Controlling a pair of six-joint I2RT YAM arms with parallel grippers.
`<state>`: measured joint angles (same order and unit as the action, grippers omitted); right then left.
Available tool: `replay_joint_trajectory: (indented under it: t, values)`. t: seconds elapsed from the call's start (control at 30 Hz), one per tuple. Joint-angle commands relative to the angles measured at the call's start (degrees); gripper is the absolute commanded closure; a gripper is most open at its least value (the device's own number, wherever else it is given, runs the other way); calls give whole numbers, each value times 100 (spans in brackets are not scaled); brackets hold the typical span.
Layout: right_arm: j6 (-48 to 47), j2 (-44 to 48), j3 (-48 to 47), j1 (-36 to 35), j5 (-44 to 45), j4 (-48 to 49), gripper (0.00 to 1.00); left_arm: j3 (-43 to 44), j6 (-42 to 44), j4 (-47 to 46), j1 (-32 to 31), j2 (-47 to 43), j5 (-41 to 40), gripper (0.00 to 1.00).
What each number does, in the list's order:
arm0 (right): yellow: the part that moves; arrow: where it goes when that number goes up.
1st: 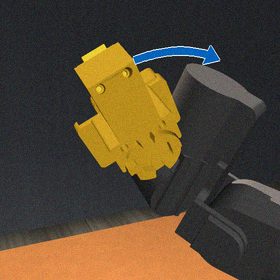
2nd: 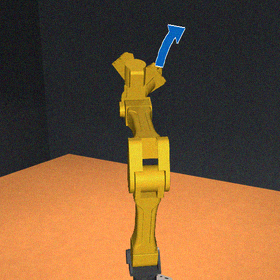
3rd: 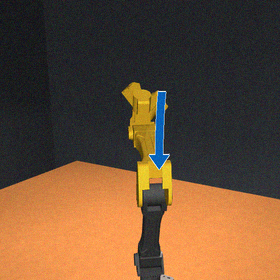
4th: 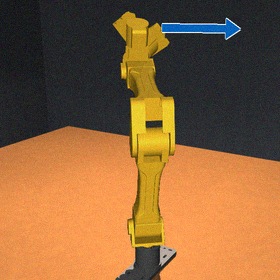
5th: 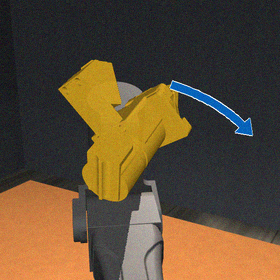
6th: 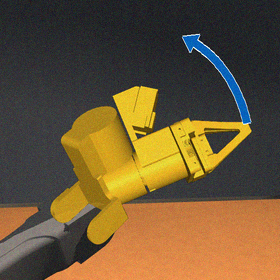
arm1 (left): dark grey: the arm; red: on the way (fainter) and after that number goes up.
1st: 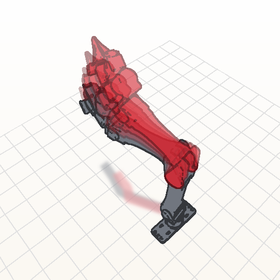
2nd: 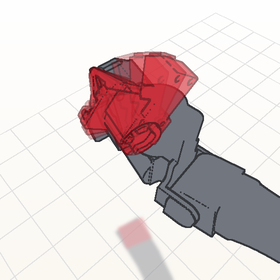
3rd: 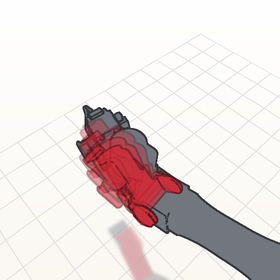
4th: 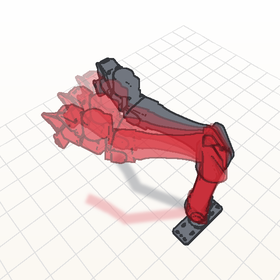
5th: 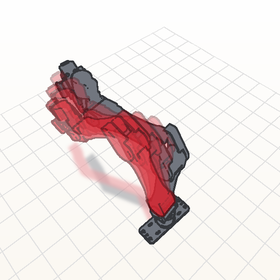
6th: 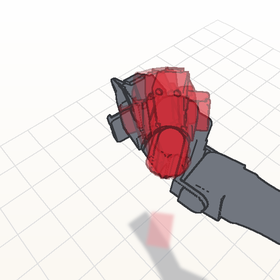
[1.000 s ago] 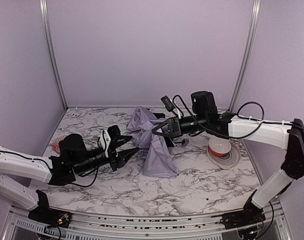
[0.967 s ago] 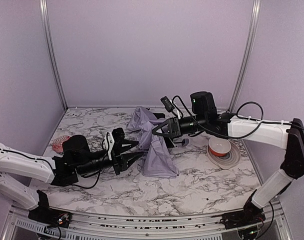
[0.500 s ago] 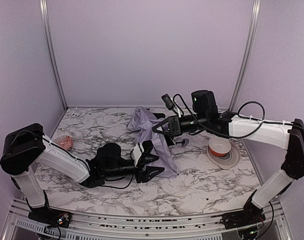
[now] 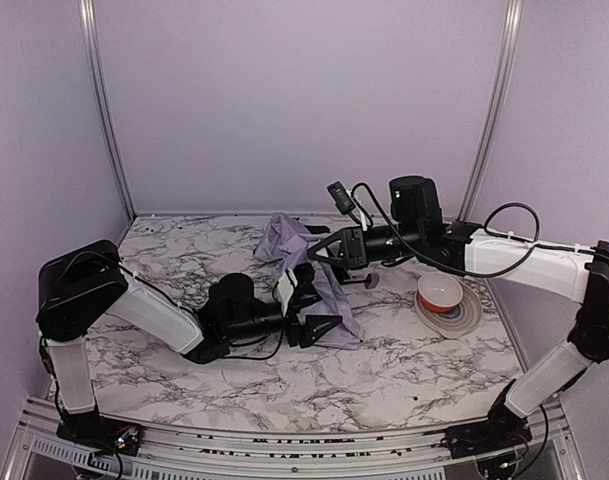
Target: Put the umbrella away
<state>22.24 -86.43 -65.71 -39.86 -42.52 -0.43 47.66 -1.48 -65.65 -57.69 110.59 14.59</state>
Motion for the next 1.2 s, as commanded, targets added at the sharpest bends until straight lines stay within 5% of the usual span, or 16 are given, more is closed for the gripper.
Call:
replay_joint_trajectory:
  t: [0.0, 0.27, 0.5, 0.7, 0.9, 1.03, 1.17]
  values:
    - [-87, 162, -192, 43, -60, 210, 100, 301, 166, -264, -15, 150, 187, 28]
    - [-103, 158, -180, 173, -135, 244, 100, -32, 203, -661, -46, -51, 824, 54]
    - [-183, 40, -292, 369, -132, 180, 100, -284, 152, -669, -464, -446, 1131, 88]
    - [-106, 48, -201, 443, -159, 269, 100, -312, 68, -575, -507, -459, 601, 100]
    - [-100, 164, 2, 441, -112, 281, 100, -331, -210, -481, -504, -313, 543, 100]
    - [-398, 93, -2, 528, -203, -100, 99, -936, -66, 467, -518, -795, 387, 100]
    - [-1352, -265, -198, 757, 72, -1442, 60, -1228, 419, 2196, -657, -1245, -234, 100]
